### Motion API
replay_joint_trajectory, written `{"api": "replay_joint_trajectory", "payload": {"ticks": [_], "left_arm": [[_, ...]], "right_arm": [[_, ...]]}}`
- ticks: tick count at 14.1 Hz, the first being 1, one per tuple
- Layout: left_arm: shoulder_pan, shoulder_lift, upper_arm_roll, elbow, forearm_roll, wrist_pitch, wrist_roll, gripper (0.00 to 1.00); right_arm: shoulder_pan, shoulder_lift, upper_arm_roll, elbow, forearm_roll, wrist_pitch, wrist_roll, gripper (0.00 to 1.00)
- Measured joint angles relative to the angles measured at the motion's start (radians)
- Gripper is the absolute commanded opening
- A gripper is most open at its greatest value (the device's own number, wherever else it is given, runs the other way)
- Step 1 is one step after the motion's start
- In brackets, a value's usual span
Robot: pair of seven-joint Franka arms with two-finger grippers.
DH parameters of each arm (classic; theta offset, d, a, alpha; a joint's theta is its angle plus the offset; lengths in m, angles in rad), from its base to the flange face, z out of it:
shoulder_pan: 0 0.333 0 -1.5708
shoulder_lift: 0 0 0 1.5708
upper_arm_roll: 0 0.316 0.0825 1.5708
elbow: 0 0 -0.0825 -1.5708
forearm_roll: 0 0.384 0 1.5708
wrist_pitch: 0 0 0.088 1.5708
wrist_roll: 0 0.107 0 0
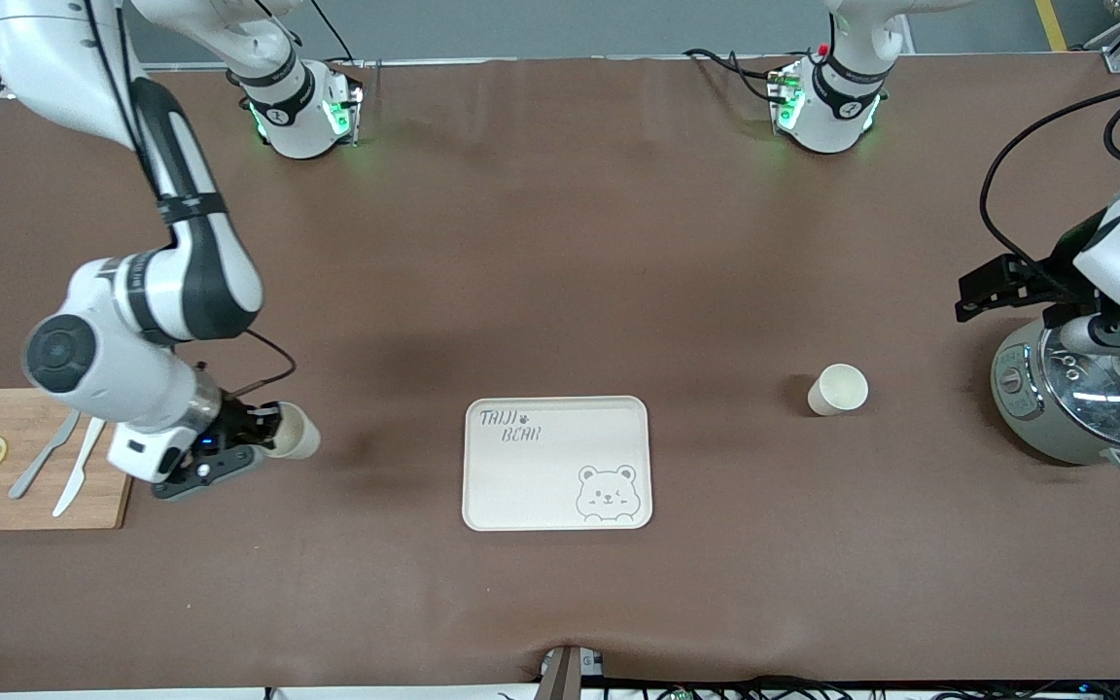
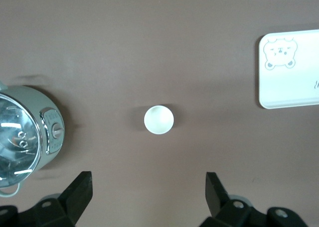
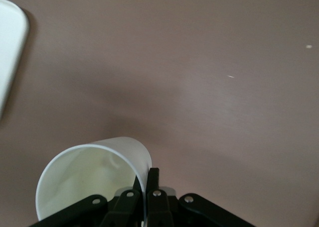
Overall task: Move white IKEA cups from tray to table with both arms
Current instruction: 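Carry the cup toward the cutting board with the right gripper while the left gripper withdraws, then lower the cup beside the cutting board and open the right gripper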
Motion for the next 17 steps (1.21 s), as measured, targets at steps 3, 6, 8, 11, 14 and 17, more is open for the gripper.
{"api": "replay_joint_trajectory", "payload": {"ticks": [3, 6, 8, 11, 14, 17], "left_arm": [[-0.120, -0.013, 0.112, -0.011, 0.000, -0.005, -0.002, 1.00], [-0.172, -0.025, 0.173, -0.012, 0.000, -0.007, -0.002, 1.00], [-0.163, -0.034, 0.183, -0.013, 0.000, -0.007, 0.004, 1.00], [-0.119, -0.057, 0.186, -0.013, -0.007, -0.007, 0.020, 1.00], [-0.101, -0.065, 0.186, -0.015, -0.016, 0.000, 0.039, 1.00], [-0.117, -0.064, 0.177, -0.029, -0.030, 0.004, 0.038, 1.00]], "right_arm": [[-0.094, 0.002, 0.000, -0.026, 0.007, 0.050, -0.184, 0.00], [-0.131, 0.031, 0.001, -0.049, 0.022, 0.098, -0.278, 0.00], [-0.131, 0.061, 0.006, -0.050, 0.022, 0.121, -0.293, 0.00], [-0.131, 0.093, 0.012, -0.051, 0.022, 0.151, -0.306, 0.00], [-0.131, 0.118, 0.012, -0.051, 0.022, 0.177, -0.314, 0.00], [-0.131, 0.139, 0.016, -0.051, 0.022, 0.202, -0.316, 0.00]]}}
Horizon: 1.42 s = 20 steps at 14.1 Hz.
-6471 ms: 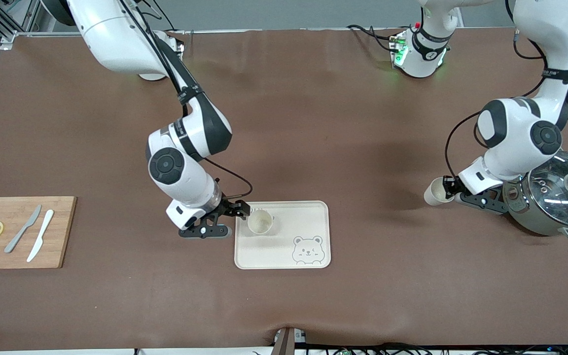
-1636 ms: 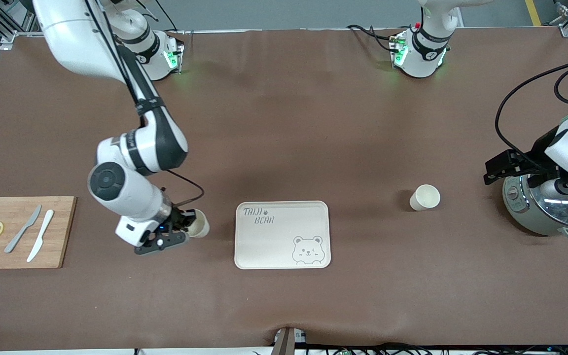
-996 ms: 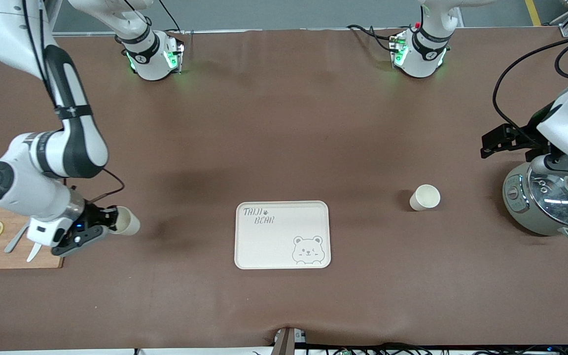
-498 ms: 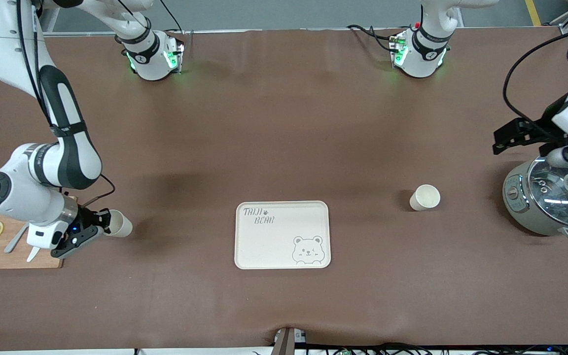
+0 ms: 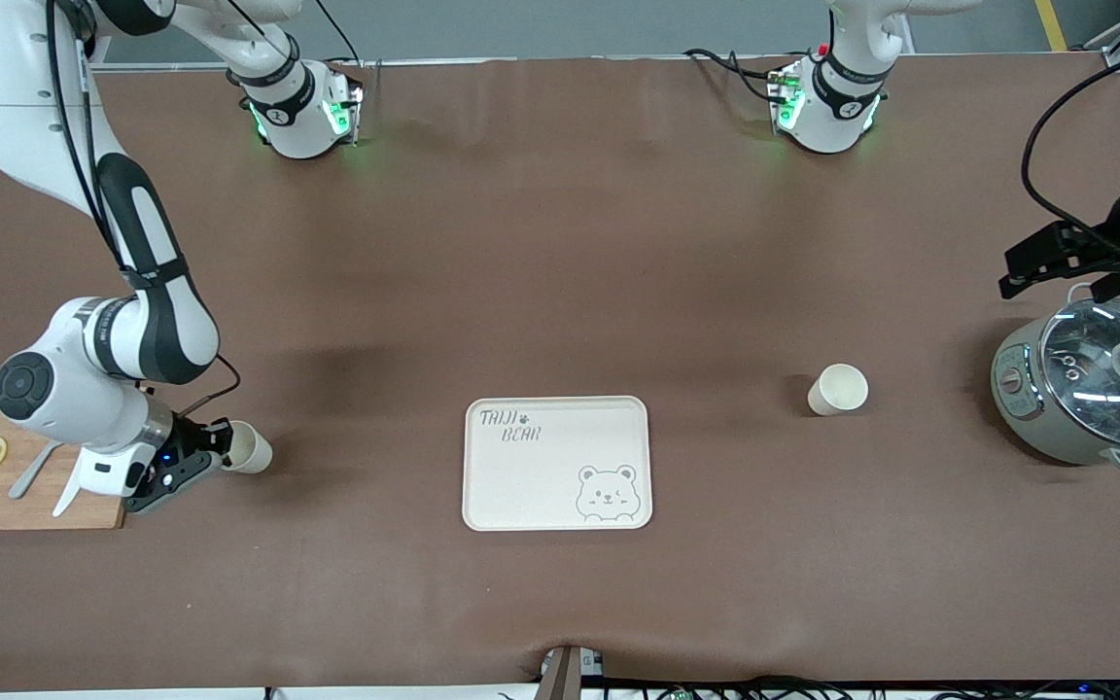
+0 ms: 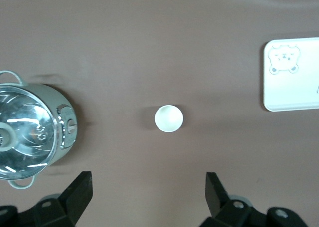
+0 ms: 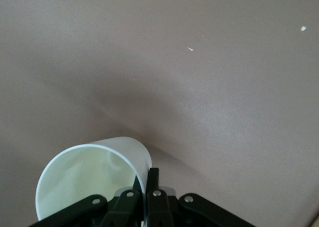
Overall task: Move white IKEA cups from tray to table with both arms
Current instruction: 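Lower the cup beside the cutting board and open the right gripper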
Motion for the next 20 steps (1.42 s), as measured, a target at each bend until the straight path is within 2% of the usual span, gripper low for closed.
{"api": "replay_joint_trajectory", "payload": {"ticks": [9, 10, 13, 20], "left_arm": [[-0.005, 0.000, -0.005, -0.003, 0.000, 0.000, -0.012, 1.00], [-0.005, 0.000, -0.004, -0.003, 0.000, 0.001, -0.013, 1.00], [-0.008, 0.000, -0.006, -0.003, 0.027, 0.005, 0.004, 1.00], [-0.010, 0.000, -0.024, -0.003, 0.053, 0.020, 0.022, 1.00]], "right_arm": [[0.001, 0.026, 0.005, 0.000, 0.000, 0.030, -0.001, 0.01], [0.001, 0.026, 0.005, 0.000, 0.000, 0.030, -0.001, 0.18], [0.001, 0.026, 0.006, 0.001, 0.001, 0.031, -0.001, 1.00], [0.007, 0.024, 0.010, 0.040, 0.002, 0.005, -0.001, 1.00]]}}
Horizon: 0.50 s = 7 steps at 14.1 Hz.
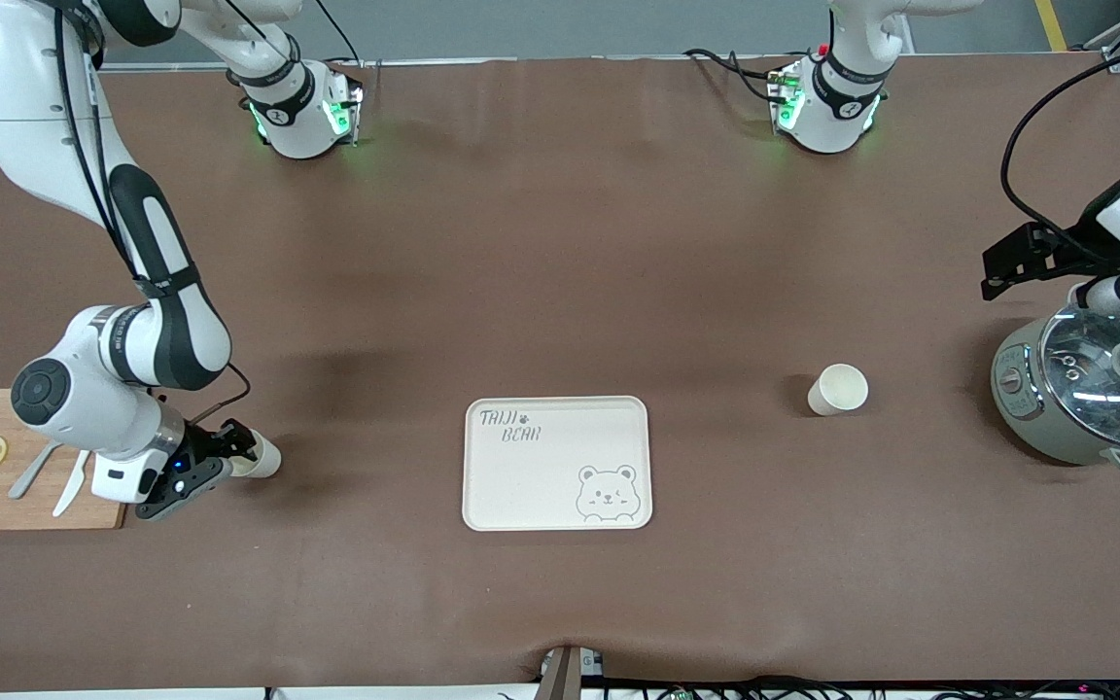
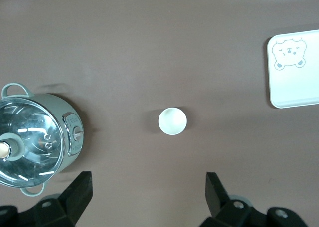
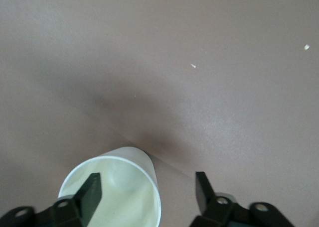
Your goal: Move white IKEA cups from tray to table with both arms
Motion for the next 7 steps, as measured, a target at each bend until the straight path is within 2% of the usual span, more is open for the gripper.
{"api": "replay_joint_trajectory", "payload": {"ticks": [4, 7], "left_arm": [[0.001, 0.000, 0.000, 0.000, 0.000, 0.001, 0.001, 1.00], [0.000, 0.001, 0.000, 0.000, 0.000, 0.001, 0.001, 1.00]], "right_arm": [[0.002, -0.030, 0.000, 0.115, 0.002, -0.226, 0.045, 1.00], [0.017, -0.123, 0.001, 0.163, 0.002, -0.415, 0.174, 1.00]]}}
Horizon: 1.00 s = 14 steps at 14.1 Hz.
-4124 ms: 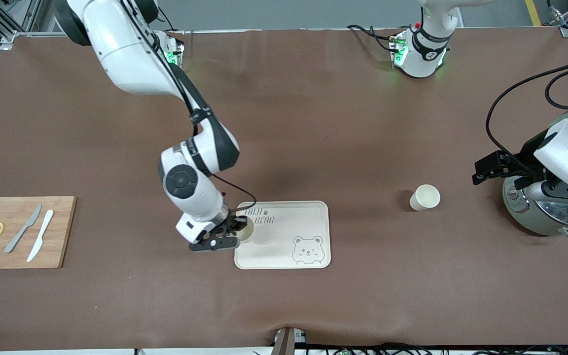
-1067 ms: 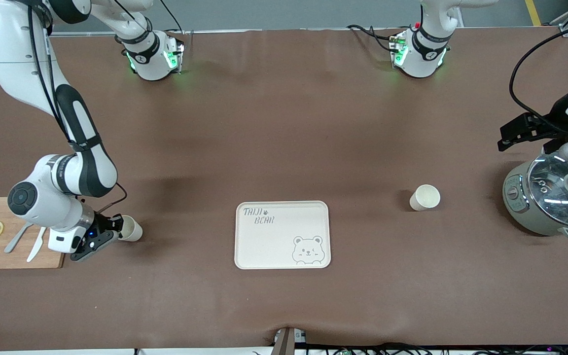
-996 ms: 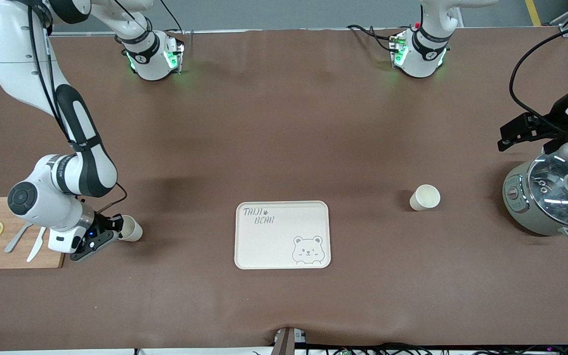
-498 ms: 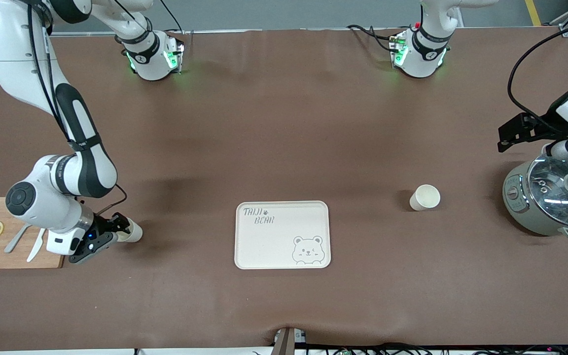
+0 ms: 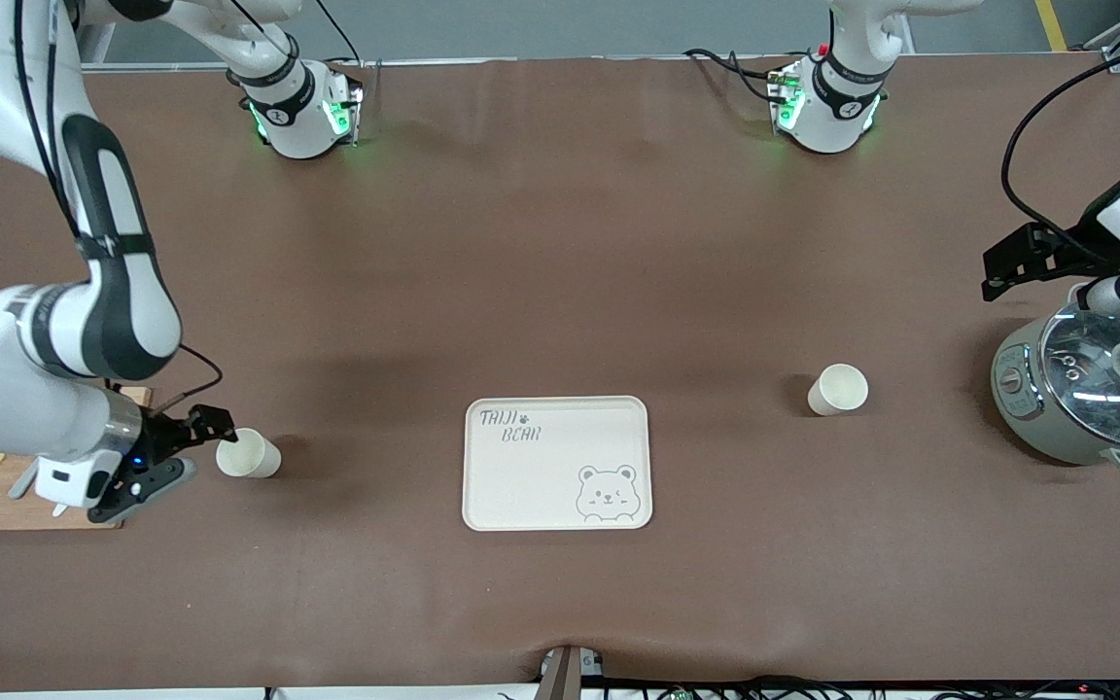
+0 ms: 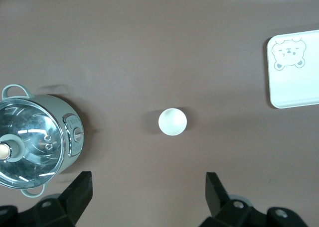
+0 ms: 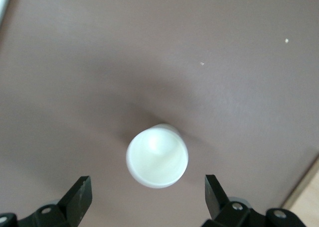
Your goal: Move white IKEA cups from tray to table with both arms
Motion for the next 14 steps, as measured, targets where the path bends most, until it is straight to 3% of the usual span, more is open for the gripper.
{"api": "replay_joint_trajectory", "payload": {"ticks": [8, 14], "left_arm": [[-0.002, 0.000, -0.001, 0.000, 0.000, 0.004, 0.000, 1.00], [0.010, 0.006, 0.000, 0.000, 0.001, 0.030, 0.000, 1.00]], "right_arm": [[0.012, -0.342, -0.009, 0.004, -0.074, -0.401, 0.286, 1.00], [-0.075, -0.598, -0.025, -0.108, -0.082, -0.483, 0.308, 1.00]]}}
